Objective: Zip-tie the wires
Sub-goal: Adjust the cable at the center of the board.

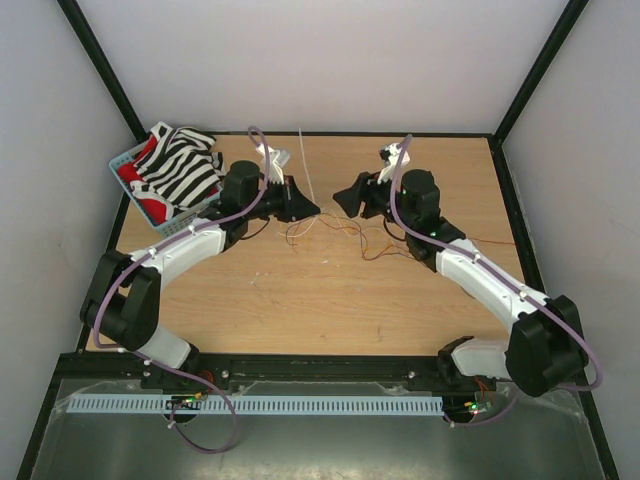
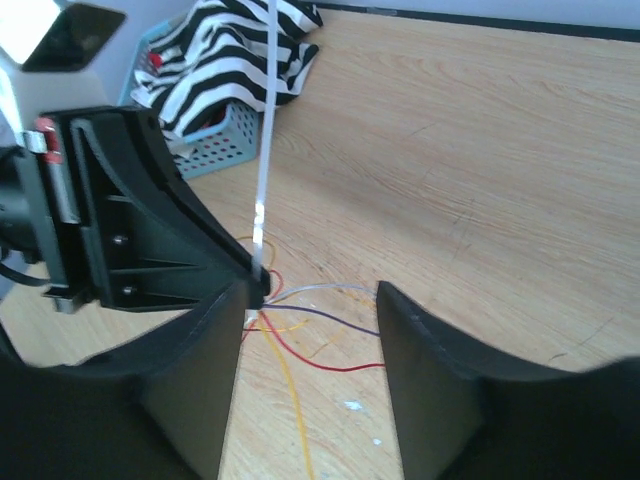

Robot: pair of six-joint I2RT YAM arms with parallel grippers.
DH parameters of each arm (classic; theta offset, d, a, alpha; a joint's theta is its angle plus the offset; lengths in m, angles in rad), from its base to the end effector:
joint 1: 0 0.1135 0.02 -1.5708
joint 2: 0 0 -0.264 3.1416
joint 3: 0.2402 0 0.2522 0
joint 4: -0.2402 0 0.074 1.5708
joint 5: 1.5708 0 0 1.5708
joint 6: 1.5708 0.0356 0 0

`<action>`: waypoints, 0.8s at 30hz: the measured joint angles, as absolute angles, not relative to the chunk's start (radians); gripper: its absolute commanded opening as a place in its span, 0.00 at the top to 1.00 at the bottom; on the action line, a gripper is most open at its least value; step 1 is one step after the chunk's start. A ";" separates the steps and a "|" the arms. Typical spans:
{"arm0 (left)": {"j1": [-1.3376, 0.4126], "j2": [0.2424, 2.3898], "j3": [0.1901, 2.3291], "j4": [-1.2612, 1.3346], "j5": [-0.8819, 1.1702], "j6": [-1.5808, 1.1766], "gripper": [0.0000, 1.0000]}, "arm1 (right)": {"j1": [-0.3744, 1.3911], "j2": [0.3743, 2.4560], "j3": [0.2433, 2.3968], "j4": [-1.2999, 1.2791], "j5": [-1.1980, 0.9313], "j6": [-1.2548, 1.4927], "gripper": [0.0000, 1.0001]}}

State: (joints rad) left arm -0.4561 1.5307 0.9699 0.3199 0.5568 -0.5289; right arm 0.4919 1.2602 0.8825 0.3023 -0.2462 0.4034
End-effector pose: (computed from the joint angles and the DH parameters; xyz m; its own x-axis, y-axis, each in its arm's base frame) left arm 0.3059 -0.1710 0.2729 -0.6061 -0.1798 -0.7748 0.6126 0.5159 -0.5989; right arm 0.2580 0.1481 0.3221 -0.3250 0.2578 -0.9099 -0.5922 0.6946 0.4083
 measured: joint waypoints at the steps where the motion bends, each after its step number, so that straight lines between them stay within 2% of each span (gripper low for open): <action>1: -0.456 1.531 0.970 0.320 0.558 -0.529 1.00 | 0.488 1.270 0.884 0.305 -0.250 0.392 0.46; 3: -0.458 1.531 0.970 0.320 0.561 -0.528 1.00 | 0.469 1.302 0.894 0.310 -0.271 0.374 0.51; 7: -0.458 1.531 0.970 0.320 0.564 -0.528 1.00 | 0.406 1.372 0.906 0.316 -0.322 0.349 0.52; 9: -0.458 1.531 0.970 0.320 0.566 -0.528 1.00 | 0.377 1.394 0.906 0.310 -0.350 0.337 0.47; 13: -0.458 1.531 0.970 0.320 0.569 -0.528 1.00 | 0.345 1.404 0.906 0.309 -0.403 0.324 0.29; 15: -0.460 1.531 0.970 0.320 0.575 -0.527 1.00 | 0.345 1.403 0.906 0.316 -0.418 0.331 0.23; 18: -0.462 1.535 0.970 0.320 0.580 -0.524 1.00 | 0.347 1.403 0.906 0.320 -0.426 0.381 0.19; 24: -0.469 1.543 0.978 0.318 0.587 -0.524 1.00 | 0.348 1.412 0.918 0.408 -0.473 0.541 0.19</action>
